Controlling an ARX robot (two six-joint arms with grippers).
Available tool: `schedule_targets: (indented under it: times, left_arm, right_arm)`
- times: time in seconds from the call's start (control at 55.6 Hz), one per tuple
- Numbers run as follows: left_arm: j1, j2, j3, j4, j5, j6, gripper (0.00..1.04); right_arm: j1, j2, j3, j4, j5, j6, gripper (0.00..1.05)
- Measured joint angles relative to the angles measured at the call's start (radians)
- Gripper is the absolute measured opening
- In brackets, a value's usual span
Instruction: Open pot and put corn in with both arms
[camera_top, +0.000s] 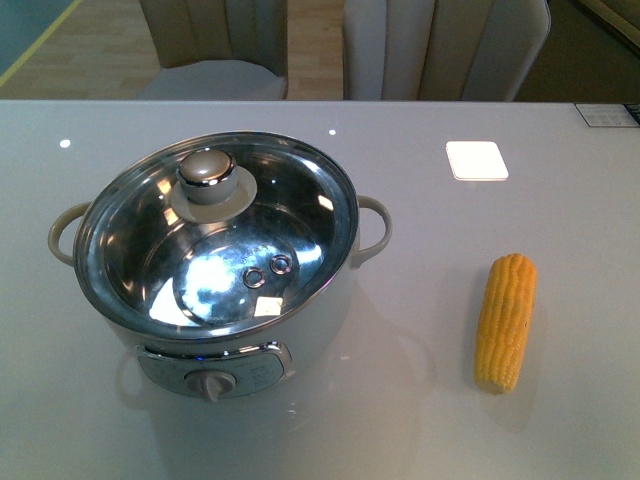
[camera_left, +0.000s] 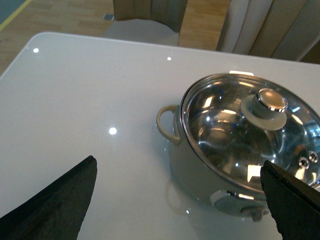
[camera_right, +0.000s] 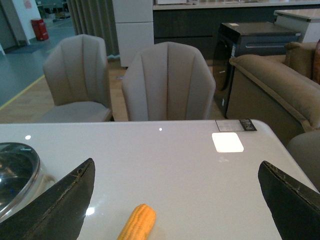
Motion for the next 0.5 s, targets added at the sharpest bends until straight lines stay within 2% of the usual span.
schedule_targets:
  times: [0.072,0.234,0.36,0.503]
  left_arm:
    - [-0.012,0.063,0.031,0.067,-0.005,0.003,0.98]
    - [-0.094,0.324,0.091,0.328,-0.029,0.028,0.98]
    - [-0.164,0.65,0.122,0.673,-0.053,0.059,0.98]
    - [-0.23,1.011,0.202,0.958,-0.06,0.082,0.98]
  right_arm:
    - [0.0,0.0,0.0,0.0,0.0,0.0,0.96]
    - [0.0,0.0,0.0,0.0,0.0,0.0,0.96]
    - [0.0,0.0,0.0,0.0,0.0,0.0,0.96]
    - [0.0,0.0,0.0,0.0,0.0,0.0,0.96]
